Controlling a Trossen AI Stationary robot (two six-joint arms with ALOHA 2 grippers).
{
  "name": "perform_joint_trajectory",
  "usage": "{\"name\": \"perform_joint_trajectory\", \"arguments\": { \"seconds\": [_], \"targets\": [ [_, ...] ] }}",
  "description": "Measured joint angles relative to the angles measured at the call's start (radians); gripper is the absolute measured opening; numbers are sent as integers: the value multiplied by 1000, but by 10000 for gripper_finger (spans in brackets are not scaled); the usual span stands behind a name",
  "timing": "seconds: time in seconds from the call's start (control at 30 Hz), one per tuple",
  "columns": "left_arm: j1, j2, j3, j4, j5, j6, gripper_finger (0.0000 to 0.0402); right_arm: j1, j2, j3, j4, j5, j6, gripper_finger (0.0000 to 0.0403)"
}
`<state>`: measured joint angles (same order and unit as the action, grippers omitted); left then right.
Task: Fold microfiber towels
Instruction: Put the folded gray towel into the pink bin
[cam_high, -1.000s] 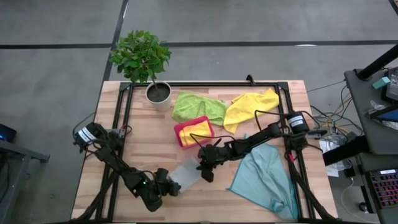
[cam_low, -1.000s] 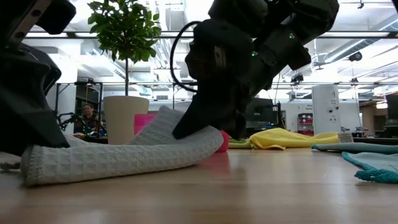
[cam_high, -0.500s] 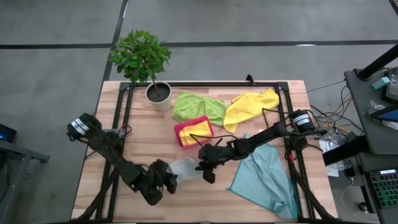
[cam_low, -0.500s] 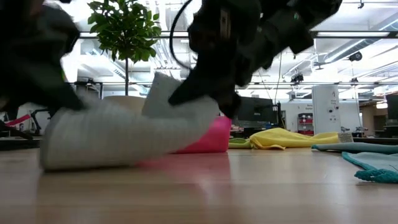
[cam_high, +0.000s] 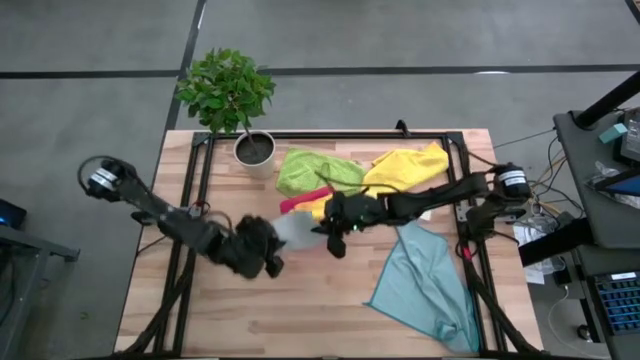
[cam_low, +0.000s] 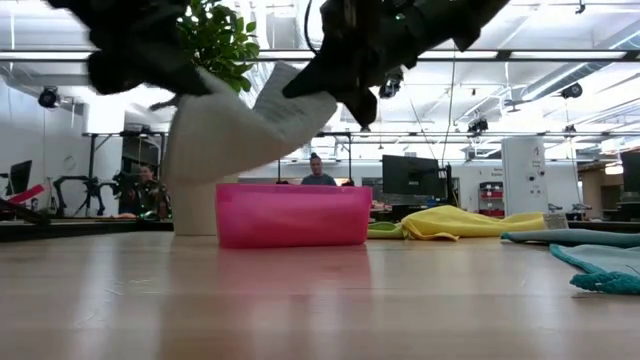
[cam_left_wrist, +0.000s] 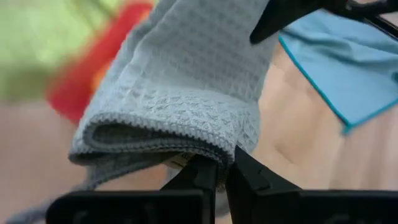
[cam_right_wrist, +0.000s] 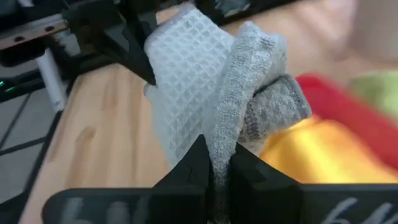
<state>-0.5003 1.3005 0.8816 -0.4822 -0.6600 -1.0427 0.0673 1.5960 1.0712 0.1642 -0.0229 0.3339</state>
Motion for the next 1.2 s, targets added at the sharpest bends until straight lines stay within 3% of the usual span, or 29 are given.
{"name": "perform_joint_trajectory", "arguments": {
  "seconds": [0.23, 0.4, 0.67, 0.87, 1.2],
  "targets": [
    [222, -101, 1, 15, 22, 438, 0, -113, -55, 0, -34, 0, -67, 15],
    [366, -86, -19, 120, 139, 583, 0, -186, -57, 0, -76, 0, -74, 15],
    [395, 54, -41, 167, 170, 612, 0, -240, -57, -48, -116, -2, -55, 15],
    [395, 160, -41, 199, 270, 555, 0, -240, -56, -105, -107, -3, 10, 15],
    [391, 118, -39, 152, 398, 396, 0, -233, -56, -130, -81, -28, 52, 15]
  ]
}}
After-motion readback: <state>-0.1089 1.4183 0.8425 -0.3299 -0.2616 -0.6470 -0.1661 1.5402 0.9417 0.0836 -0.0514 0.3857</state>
